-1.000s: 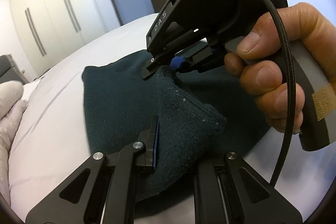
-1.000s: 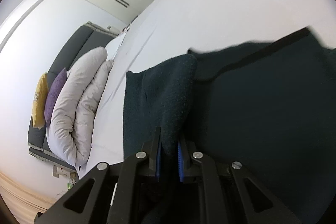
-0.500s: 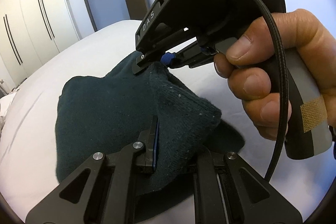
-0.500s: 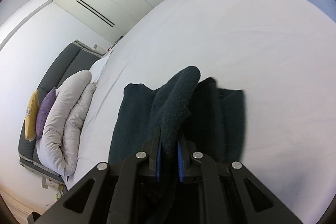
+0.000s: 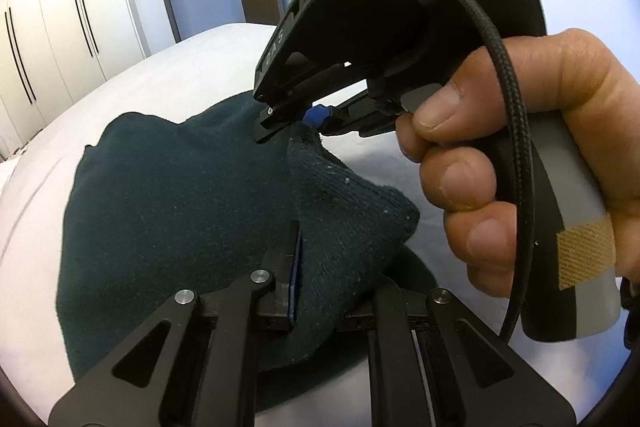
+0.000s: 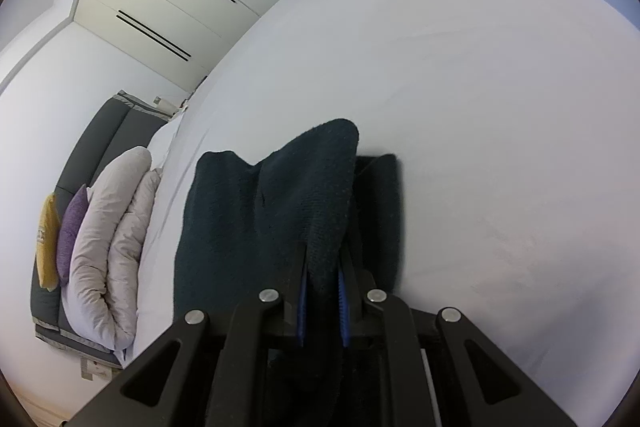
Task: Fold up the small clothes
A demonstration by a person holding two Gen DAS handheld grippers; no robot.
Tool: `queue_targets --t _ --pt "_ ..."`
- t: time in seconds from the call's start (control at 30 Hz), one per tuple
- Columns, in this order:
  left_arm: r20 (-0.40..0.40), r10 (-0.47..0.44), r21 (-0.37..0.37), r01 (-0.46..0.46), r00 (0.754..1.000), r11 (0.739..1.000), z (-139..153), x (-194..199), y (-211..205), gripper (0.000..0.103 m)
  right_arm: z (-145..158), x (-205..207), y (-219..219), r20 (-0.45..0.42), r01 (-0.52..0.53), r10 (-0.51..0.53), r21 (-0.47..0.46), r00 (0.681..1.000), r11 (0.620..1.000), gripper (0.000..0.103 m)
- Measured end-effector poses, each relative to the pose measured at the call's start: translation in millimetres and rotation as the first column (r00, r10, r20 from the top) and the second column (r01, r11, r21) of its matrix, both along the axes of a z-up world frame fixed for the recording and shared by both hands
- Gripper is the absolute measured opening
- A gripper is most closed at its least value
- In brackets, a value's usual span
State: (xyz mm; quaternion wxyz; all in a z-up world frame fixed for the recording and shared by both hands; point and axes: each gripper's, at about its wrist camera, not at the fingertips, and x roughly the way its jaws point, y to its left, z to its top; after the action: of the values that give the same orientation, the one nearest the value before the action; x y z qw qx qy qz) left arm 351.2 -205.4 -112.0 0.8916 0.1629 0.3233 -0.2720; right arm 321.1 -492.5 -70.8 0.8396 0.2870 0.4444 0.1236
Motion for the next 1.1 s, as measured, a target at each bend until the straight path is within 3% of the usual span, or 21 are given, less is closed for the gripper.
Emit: queue_targets --t 0.1,0.27,0.33,0.4,0.43,0.57,0.77,0.87,0.93,1.0,1.07,1.1 --pt "-0.009 -0.021 -0.011 0.021 1.0 1.0 -4 9 14 0.009 -3 -1 -3 -0.011 0.005 -0.005 -0.002 1.0 1.0 0.013" --pt "-0.054 -0.075 -0.07 0.071 0.996 0.995 9 -6 49 0.02 -11 -6 -7 -0.025 0.009 -0.008 0.018 1.0 1.0 0.014" --pt "-0.061 -0.13 -0.074 0.126 0.99 0.989 11 -22 71 0.042 -12 -9 -8 -0.026 0.021 -0.02 0.041 0.999 0.999 0.015" --pt "-0.036 -0.168 -0.081 0.165 0.985 0.983 14 -39 92 0.067 -11 -13 -10 -0.039 0.04 -0.038 0.066 0.999 0.997 0.032" --pt "-0.013 -0.169 -0.088 0.167 0.986 0.982 17 -44 106 0.07 -10 -17 -12 -0.05 0.049 -0.045 0.082 0.998 0.995 0.04" --pt "0.002 -0.122 -0.125 0.121 0.993 0.985 26 -36 154 0.07 9 -50 -9 -0.013 0.05 -0.05 0.06 0.999 0.997 0.044" --pt "-0.06 0.071 -0.163 -0.08 0.996 0.983 31 36 220 0.07 27 -104 -8 0.021 0.053 -0.053 0.029 0.998 0.998 0.044" --pt "-0.073 0.107 -0.178 -0.118 0.992 0.977 33 53 239 0.07 28 -116 6 0.007 0.0 0.0 -0.021 1.0 1.0 0.044" --pt "-0.076 0.112 -0.173 -0.123 0.991 0.977 33 56 247 0.07 23 -119 6 -0.027 0.016 -0.018 -0.053 0.999 0.998 0.043" --pt "-0.076 0.102 -0.161 -0.113 0.992 0.98 30 57 244 0.07 18 -119 8 -0.04 0.008 -0.011 -0.056 0.999 0.998 0.038" --pt "-0.075 0.088 -0.142 -0.098 0.993 0.985 31 53 241 0.07 11 -120 11 -0.053 -0.001 -0.003 -0.085 0.999 0.996 0.021" --pt "-0.08 0.085 -0.13 -0.095 0.993 0.987 29 59 242 0.07 10 -121 13 -0.054 -0.007 0.001 -0.099 0.999 0.995 0.017"
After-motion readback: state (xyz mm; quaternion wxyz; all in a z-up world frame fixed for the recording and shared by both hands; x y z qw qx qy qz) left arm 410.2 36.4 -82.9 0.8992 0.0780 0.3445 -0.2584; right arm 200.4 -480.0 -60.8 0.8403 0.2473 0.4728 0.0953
